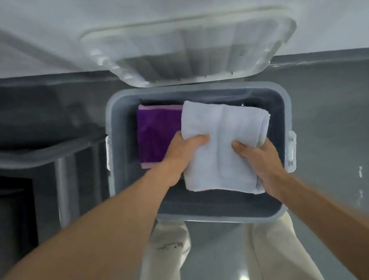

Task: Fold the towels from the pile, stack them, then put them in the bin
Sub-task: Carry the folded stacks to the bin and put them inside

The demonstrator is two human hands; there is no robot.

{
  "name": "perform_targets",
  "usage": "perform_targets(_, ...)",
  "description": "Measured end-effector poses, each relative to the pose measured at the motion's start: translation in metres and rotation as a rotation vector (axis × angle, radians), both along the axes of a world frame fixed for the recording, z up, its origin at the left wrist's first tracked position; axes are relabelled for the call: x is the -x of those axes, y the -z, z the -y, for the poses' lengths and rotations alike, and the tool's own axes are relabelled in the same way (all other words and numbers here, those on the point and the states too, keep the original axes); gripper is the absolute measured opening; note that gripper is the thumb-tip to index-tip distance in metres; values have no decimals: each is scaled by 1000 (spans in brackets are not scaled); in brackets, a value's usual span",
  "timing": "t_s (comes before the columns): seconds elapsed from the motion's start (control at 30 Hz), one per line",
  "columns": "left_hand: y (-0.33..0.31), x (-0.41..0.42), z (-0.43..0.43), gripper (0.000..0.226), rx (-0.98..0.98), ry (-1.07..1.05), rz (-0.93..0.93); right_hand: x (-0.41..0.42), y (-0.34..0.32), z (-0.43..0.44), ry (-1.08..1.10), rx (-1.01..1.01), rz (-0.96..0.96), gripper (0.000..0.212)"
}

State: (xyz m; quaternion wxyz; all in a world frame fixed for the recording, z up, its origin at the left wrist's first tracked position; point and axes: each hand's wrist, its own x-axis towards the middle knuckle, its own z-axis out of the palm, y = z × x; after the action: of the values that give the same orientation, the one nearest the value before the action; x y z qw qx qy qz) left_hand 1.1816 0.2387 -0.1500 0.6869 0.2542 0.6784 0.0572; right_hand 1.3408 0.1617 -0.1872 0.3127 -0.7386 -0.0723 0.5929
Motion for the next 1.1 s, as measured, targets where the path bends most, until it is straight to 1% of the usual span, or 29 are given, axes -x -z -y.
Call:
perform_targets(0.1,38,-14,0,14,19,5,-32,-11,30,2,-15,38,25,54)
perform_targets(0.23,100,-33,3,40,64,-64,-61,-25,85,0,-65,61,127,55)
perform_targets(0.3,131,-40,5,46,78,-83,-82,-28,110,-2,-82,65,181,57)
perform_targets(0.43,180,-51,3,43,65,-77,-116,-30,152,-8,-138,76,259,62)
perform_targets(0.53,204,-55,0,32,34,-57,-181,-25,175,-9,-210,87,286,74)
perform_targets(0.6,213,-58,0,26,-5,-34,-191,-25,183,-11,-243,91,307,78)
perform_targets(0.7,207,-57,4,18,-14,0,-193,-28,181,-14,-278,126,311,76)
perform_targets(0.73,204,-55,6,20,-8,18,-194,-29,178,-14,-291,144,305,74)
perform_targets(0.9,158,-48,4,59,-18,50,-242,-34,134,-17,-382,273,303,70)
perform_targets(0.93,147,-47,0,63,-39,44,-252,-35,123,-18,-398,282,304,70)
perform_targets(0.97,132,-44,-6,63,-68,52,-267,-34,109,-21,-420,277,315,69)
perform_targets(1.0,115,-40,-15,57,-110,68,-283,-35,91,-28,-454,263,330,67)
perform_targets(1.03,99,-35,-24,46,-161,97,-301,-33,76,-34,-488,247,341,66)
perform_targets(1.1,57,-25,-49,16,-248,149,-330,-30,38,-56,-592,179,357,66)
